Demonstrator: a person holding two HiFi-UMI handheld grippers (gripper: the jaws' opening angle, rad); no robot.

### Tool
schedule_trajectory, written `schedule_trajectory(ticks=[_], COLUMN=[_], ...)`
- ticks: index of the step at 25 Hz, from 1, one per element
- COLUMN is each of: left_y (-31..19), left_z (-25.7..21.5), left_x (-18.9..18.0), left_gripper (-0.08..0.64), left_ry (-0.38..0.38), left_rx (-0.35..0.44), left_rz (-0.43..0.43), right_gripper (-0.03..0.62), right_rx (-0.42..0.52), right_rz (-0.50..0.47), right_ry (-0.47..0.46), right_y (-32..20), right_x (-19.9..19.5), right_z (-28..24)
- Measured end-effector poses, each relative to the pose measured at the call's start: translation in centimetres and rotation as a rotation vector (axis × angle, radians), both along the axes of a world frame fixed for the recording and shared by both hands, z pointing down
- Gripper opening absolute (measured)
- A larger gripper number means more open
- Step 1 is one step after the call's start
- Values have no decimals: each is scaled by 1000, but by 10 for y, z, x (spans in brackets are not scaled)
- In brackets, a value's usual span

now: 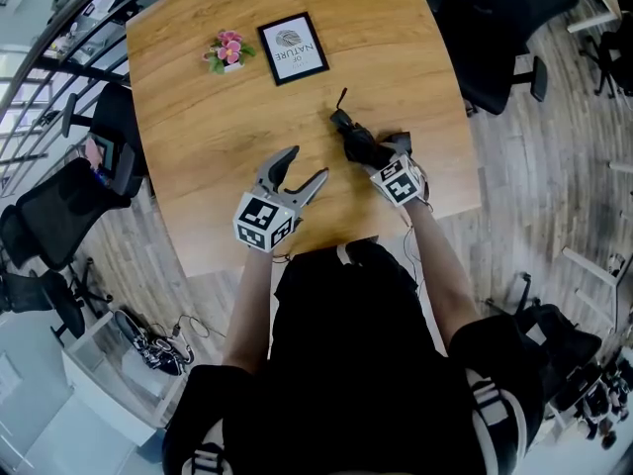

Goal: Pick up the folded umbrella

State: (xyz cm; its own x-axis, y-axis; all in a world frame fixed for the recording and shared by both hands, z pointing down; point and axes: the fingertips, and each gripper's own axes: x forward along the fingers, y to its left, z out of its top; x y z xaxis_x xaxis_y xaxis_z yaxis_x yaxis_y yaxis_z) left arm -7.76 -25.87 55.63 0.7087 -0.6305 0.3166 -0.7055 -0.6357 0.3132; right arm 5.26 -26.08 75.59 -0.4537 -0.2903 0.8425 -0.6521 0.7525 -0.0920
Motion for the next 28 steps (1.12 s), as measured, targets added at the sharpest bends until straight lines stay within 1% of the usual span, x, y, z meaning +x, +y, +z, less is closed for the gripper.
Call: schedule_trajectory(ticks=[7, 12, 15, 20, 24, 28], left_y=[10, 21, 28, 41, 50, 53], left_z=[-11, -19, -24, -32, -42, -56], left_x=[1, 6, 8, 17, 25, 34], left_gripper=[305, 304, 304, 304, 304, 304], left_ry=[0, -3, -10, -26, -33, -39], left_rx=[21, 39, 55, 78, 98, 134], left_rz=[-4, 10, 17, 28, 27, 30], right_gripper=[233, 235, 235, 236, 236, 236], right_rx=[47, 126, 157, 207, 236, 279], right_rz=[12, 46, 62, 49, 71, 96], right_ry=[-36, -73, -92, -97, -124, -155], right_y=[2, 0, 1, 8, 15, 18], right_x=[8, 12, 16, 22, 32, 43], right_z=[-28, -59, -76, -103, -120, -139])
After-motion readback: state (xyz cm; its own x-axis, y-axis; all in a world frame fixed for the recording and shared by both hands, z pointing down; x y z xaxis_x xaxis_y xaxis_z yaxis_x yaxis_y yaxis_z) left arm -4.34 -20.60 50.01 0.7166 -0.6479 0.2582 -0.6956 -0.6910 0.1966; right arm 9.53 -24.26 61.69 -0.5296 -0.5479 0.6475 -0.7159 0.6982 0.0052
